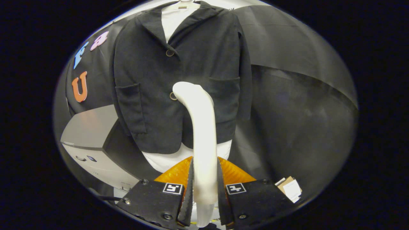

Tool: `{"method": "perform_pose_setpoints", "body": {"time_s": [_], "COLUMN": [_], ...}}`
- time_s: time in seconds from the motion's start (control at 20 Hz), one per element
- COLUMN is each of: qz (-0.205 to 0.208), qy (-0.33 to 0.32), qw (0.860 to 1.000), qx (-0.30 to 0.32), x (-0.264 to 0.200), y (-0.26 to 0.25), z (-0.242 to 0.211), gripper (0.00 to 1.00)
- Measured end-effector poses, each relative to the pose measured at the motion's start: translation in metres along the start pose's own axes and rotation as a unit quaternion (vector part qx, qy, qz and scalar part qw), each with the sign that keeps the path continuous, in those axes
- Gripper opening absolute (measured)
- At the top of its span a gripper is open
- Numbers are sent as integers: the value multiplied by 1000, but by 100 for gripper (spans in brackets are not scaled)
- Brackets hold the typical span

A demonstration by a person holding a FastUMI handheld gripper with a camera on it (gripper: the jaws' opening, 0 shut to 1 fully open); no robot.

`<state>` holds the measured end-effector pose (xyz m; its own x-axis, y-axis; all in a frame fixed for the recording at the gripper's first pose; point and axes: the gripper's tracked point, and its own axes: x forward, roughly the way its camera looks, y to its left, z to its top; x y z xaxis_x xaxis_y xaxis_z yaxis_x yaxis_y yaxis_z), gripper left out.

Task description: Iron the clothes twice with a garment steamer, once on the left side and once on the right side.

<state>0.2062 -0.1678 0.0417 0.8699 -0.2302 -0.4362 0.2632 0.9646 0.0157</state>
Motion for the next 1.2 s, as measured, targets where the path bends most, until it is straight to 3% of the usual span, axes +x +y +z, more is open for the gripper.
{"method": "perform_pose_setpoints", "body": {"time_s": [0.5,1.2], "qz": [1,9], "qy": [43,36], "qw": [999,999], "qx": [1,31], "x": [11,6], "y": [5,12], "z": [-47,-59], "gripper": [36,36]}}
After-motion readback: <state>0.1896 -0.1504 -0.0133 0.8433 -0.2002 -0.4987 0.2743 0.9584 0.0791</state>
